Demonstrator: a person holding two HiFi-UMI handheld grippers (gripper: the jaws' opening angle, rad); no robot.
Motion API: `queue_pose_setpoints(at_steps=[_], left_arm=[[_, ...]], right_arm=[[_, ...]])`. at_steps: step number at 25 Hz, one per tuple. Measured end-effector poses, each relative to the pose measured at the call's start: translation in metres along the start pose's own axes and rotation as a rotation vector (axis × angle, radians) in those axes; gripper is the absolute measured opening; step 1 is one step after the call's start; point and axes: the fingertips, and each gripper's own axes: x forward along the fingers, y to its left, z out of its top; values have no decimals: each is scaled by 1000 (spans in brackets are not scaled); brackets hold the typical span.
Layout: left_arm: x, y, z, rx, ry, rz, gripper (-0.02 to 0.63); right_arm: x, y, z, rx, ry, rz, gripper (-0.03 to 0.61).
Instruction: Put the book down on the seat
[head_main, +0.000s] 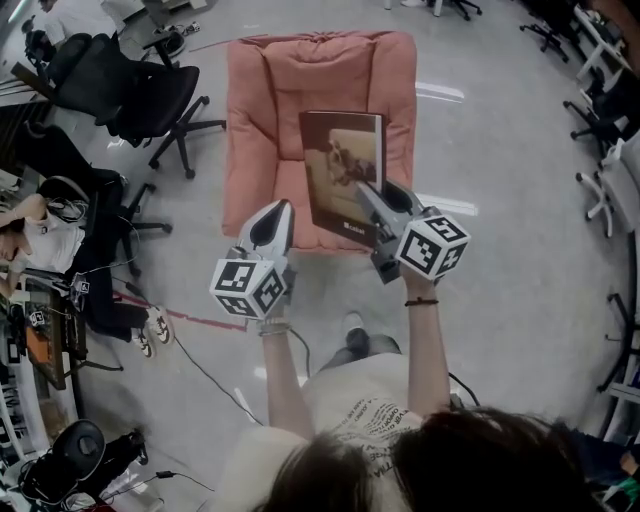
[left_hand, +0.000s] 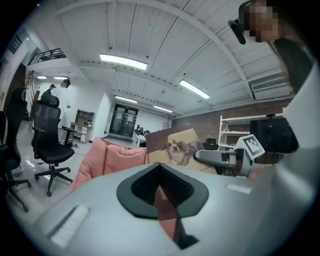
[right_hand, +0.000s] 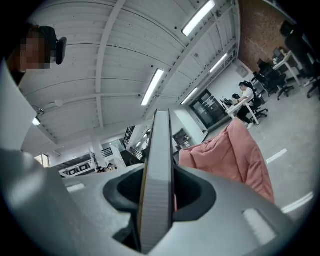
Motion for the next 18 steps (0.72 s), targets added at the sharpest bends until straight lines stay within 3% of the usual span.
queue_pose_setpoints(at_steps=[11,18], left_arm=[[10,32,-6,-26,14,3,-9],[50,58,2,-38,13,-2,-9]], right_arm=[[29,-15,-4,40,-1,-23,150],[69,-42,11,29,20,-30,150]])
